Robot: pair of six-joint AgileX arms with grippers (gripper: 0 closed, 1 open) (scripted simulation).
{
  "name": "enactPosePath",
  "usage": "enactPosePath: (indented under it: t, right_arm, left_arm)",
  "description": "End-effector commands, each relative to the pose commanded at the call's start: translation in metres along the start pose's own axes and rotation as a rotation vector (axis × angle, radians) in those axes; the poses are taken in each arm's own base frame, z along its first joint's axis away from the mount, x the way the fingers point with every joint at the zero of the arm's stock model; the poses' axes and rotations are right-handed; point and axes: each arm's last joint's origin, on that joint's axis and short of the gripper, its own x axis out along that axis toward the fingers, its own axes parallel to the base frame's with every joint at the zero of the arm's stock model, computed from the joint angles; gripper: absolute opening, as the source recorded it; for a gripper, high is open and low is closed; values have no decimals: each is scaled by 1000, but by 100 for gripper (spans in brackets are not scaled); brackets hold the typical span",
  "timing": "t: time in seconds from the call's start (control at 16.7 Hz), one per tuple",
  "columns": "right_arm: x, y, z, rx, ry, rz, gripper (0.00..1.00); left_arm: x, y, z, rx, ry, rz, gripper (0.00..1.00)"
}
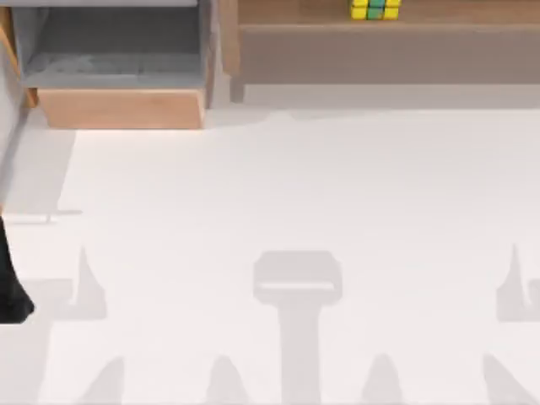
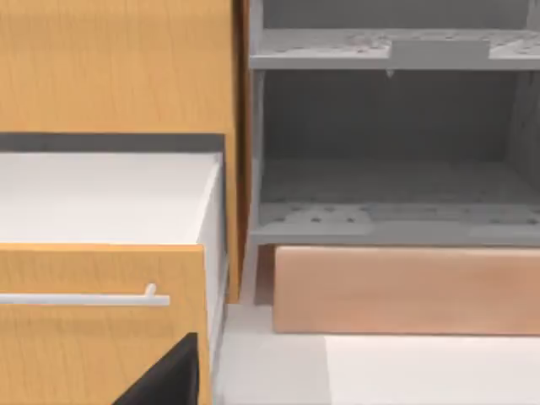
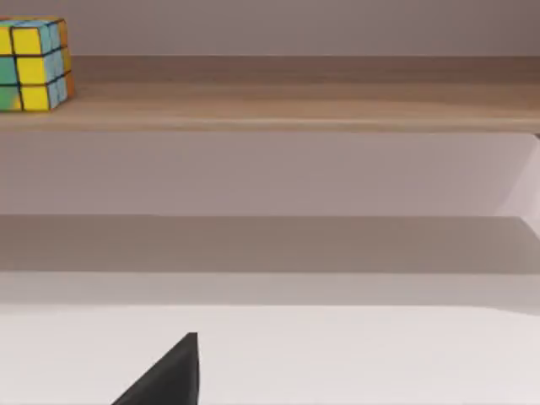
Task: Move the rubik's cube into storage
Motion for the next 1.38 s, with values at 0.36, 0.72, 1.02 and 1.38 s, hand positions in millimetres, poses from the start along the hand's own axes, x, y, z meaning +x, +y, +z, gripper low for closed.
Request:
enactPosePath:
  t: [0.36, 0.72, 1.02, 1.38]
  right_arm:
    - [0, 0, 0, 0, 0, 0, 100]
    - [0, 0, 0, 0, 0, 0, 100]
    - [0, 0, 0, 0, 0, 0, 100]
    - [0, 0, 0, 0, 0, 0, 100]
  left_arm:
    - [1, -4, 30, -9, -41, -5, 100]
    - [42, -26, 124, -33, -87, -15, 100]
    - [139, -94, 174, -30, -51, -23, 100]
    - [249, -243, 125, 10, 9, -26, 100]
